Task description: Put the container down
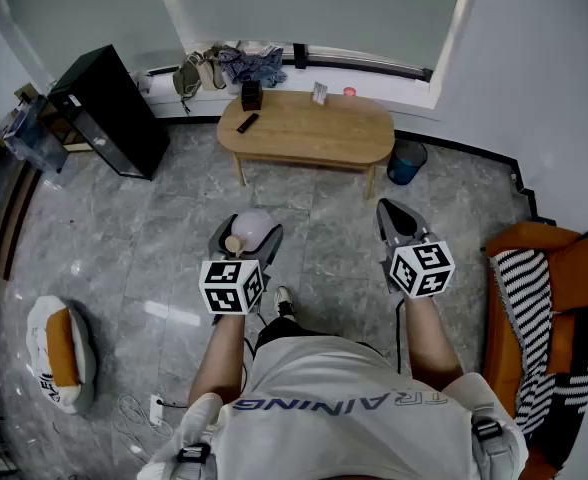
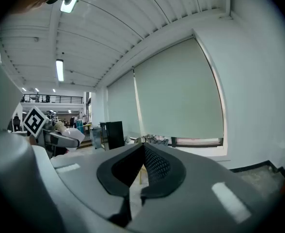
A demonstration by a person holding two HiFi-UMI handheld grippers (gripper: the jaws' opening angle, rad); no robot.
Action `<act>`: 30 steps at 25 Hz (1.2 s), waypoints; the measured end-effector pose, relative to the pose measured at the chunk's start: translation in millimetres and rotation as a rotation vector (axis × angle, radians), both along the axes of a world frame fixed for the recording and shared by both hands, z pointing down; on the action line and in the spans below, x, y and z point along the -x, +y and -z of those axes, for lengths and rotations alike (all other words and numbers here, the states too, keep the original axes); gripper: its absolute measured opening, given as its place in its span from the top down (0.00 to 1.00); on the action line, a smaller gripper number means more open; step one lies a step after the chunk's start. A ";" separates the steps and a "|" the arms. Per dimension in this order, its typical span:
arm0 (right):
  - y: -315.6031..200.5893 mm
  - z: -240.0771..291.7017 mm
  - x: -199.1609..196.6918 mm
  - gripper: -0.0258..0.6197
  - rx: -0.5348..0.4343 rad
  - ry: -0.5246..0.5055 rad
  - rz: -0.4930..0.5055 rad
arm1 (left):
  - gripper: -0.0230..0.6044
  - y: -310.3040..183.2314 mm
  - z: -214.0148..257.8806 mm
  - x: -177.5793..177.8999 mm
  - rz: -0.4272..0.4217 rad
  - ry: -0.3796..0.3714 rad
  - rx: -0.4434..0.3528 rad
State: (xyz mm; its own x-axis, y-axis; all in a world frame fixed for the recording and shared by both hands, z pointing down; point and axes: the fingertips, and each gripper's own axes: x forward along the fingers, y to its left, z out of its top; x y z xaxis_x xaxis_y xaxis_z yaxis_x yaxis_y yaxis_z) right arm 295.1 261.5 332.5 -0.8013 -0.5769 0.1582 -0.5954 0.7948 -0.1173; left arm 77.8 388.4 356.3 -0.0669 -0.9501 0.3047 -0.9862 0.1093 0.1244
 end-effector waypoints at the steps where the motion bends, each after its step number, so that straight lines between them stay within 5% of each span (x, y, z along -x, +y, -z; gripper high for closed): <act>1: 0.6 -1.0 3.3 0.94 0.003 0.000 0.002 | 0.33 -0.4 0.7 2.2 -0.001 0.001 -0.001; 11: -22.5 -7.8 38.3 0.94 0.027 0.018 -0.001 | 0.33 -27.2 0.6 34.1 -0.009 0.009 0.008; 30: -110.6 7.2 185.6 0.94 0.006 0.011 -0.055 | 0.33 -123.2 11.1 174.6 -0.096 0.010 -0.039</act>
